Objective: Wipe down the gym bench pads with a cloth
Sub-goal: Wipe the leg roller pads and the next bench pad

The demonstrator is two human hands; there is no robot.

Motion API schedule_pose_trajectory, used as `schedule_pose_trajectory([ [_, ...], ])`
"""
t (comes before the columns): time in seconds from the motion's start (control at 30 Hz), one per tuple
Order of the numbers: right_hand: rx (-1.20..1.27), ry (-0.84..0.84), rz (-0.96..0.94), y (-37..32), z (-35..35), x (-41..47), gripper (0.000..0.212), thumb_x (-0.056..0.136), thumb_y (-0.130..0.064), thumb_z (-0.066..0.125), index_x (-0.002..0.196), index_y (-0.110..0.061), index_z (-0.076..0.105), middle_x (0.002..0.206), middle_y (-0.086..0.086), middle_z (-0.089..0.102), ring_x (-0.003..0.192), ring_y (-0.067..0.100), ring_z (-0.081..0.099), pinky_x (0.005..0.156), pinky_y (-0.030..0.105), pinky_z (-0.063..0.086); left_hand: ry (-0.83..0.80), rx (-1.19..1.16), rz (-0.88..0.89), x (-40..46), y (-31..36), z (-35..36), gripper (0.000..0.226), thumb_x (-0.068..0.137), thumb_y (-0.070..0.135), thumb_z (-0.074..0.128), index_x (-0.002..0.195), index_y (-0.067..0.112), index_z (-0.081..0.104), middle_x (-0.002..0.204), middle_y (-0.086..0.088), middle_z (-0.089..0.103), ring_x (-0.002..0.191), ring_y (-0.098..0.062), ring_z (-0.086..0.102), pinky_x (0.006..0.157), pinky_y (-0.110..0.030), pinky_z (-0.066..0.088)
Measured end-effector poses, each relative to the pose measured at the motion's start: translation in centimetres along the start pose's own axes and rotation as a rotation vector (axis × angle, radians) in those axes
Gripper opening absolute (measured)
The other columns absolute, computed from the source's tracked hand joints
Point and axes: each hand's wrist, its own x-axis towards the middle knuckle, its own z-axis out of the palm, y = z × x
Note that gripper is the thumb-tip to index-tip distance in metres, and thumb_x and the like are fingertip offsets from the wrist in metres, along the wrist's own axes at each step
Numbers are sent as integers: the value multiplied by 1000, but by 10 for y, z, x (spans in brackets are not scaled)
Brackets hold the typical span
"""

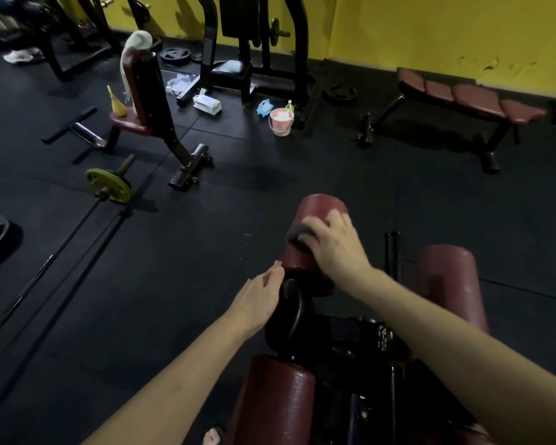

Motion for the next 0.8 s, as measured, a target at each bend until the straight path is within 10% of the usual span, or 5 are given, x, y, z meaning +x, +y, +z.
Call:
schedule_pose_trajectory([
  [0.27,110,52,328,42,6,46,43,102,-46,55,138,-23,57,112,13,47,111,37,48,96,48,47,8,42,144,-21,-2,16,57,106,52,21,161,37,23,165,29,10,156,-3,6,130,-38,-2],
  [0.57,-22,-17,-177,14,-3,-1,44,97,-48,50,119,-14,68,94,13,49,87,36,51,74,49,52,-3,4,51,-8,1,-4,53,110,45,22,157,28,39,162,14,35,153,-10,27,129,-40,7],
  [0.8,-3,-31,196,33,-4,70,44,104,-46,53,139,-20,59,119,20,55,111,41,51,97,49,47,31,36,190,-30,13,17,51,110,41,24,160,33,30,166,26,15,145,15,9,128,-31,-4],
])
